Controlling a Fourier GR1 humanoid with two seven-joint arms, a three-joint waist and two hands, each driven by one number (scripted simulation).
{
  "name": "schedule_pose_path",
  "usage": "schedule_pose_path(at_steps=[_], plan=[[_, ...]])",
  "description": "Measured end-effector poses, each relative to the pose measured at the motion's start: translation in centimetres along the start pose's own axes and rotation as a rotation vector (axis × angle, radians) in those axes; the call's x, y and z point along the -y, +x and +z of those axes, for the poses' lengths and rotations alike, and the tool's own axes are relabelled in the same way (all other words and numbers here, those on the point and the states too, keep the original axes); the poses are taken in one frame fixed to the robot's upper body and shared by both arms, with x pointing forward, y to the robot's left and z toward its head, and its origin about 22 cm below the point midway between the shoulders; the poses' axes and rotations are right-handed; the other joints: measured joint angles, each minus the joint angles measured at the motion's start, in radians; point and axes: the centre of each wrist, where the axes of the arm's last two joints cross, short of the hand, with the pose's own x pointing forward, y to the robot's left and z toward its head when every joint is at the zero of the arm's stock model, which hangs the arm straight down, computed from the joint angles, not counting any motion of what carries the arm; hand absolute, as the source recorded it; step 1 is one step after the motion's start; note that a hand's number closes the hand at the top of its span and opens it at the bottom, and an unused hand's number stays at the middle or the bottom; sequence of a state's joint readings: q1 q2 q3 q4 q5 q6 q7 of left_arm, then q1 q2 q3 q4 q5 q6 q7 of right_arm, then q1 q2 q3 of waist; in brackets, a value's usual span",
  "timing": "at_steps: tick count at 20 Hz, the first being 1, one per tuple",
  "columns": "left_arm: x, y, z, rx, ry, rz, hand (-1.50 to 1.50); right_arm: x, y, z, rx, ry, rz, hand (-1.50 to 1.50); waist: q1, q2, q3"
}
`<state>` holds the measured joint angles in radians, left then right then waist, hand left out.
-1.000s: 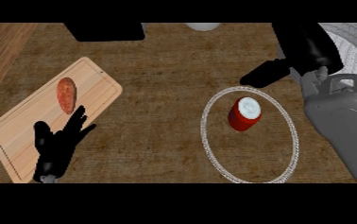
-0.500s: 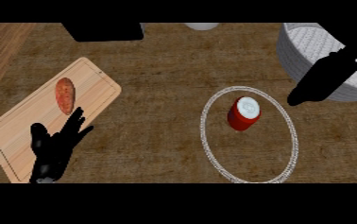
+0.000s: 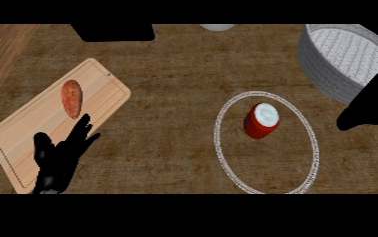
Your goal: Pick the can from the placemat and place it in the basket
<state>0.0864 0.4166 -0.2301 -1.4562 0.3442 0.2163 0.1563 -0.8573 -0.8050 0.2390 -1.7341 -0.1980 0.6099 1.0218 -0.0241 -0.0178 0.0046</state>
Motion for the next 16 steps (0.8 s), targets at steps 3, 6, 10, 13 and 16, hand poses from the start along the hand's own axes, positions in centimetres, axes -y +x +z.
schedule_pose_path(at_steps=[3, 6, 10, 13, 16], plan=[[0.0, -0.2, -0.2, 0.001, 0.008, -0.001, 0.0, -0.9, 0.3, 0.5, 0.002, 0.01, -0.005, -1.5, 0.002, 0.002, 0.002], [0.2, 0.2, -0.1, 0.001, 0.003, -0.011, 0.0, -2.6, 0.2, 0.5, 0.0, 0.022, -0.006, -1.5, 0.008, 0.004, 0.002], [0.2, 0.4, -0.2, -0.005, -0.004, -0.015, 0.0, -4.4, -0.2, 0.0, -0.014, 0.023, -0.01, -1.5, 0.014, 0.007, 0.002], [0.5, 0.4, -0.4, -0.005, -0.004, -0.017, 0.0, -5.9, 0.0, -0.8, -0.029, 0.018, -0.011, -1.5, 0.021, 0.009, 0.003], [0.6, 0.5, -0.2, -0.005, -0.011, -0.019, 0.0, -7.4, -0.3, -1.3, -0.051, 0.027, 0.0, -1.5, 0.022, 0.01, 0.003]])
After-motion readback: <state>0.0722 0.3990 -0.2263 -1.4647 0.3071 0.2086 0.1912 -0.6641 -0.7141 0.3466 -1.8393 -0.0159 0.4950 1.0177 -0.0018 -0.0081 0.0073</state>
